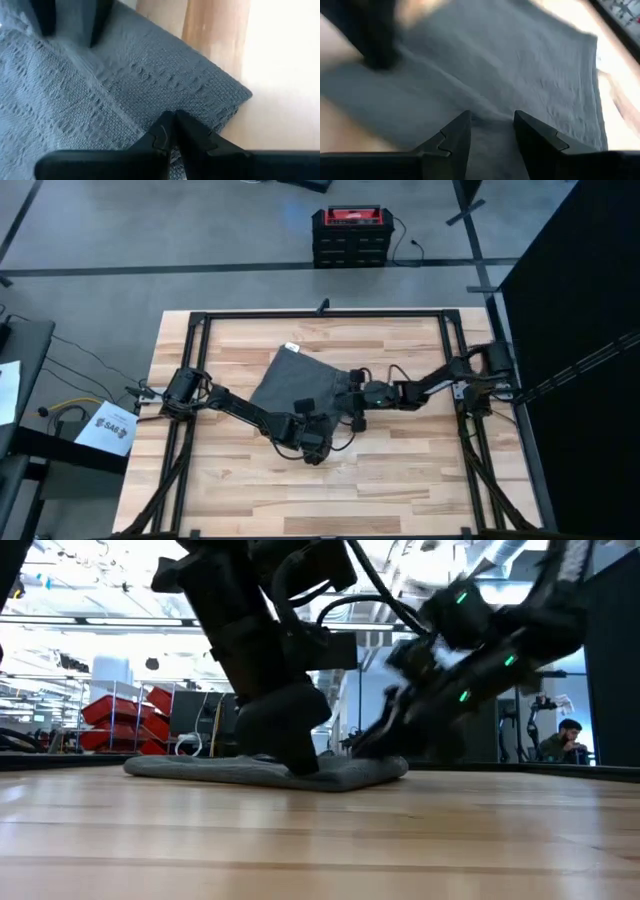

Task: Roll towel
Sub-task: Roll the gray towel

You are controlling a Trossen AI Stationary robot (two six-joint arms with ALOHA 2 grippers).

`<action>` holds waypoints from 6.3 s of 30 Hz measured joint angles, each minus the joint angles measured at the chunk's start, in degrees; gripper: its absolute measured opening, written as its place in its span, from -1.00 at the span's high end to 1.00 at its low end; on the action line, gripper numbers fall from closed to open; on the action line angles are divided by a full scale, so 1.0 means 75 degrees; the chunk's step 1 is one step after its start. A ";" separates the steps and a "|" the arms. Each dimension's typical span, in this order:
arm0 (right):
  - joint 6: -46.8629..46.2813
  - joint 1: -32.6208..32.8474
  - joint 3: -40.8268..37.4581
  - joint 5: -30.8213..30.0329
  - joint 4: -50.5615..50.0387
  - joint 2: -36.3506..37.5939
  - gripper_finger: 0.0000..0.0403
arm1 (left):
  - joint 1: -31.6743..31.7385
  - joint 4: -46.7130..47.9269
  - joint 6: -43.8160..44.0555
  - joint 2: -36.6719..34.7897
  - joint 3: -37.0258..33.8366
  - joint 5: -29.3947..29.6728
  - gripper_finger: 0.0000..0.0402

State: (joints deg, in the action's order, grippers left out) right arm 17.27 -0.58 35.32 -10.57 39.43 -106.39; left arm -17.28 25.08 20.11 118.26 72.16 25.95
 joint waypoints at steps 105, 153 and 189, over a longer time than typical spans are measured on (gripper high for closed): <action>-0.5934 0.0812 0.2595 -0.1010 -0.8588 0.1245 1.00 | 0.3098 -0.6828 -0.1600 -0.1099 -0.4237 -0.1799 0.93; -0.1632 -0.0507 0.2598 0.0432 -0.6863 0.0306 1.00 | 0.1673 -0.6974 -0.0084 -0.1693 -0.3912 -0.1069 0.93; -0.2528 -0.0470 0.2595 0.0007 -0.8685 0.0790 1.00 | 0.2122 -0.8107 0.0671 -0.0006 -0.3730 -0.0827 0.93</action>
State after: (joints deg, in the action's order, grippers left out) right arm -1.69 -4.10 54.78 -10.52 -25.71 -100.47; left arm -1.37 -35.73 25.15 118.21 44.18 19.75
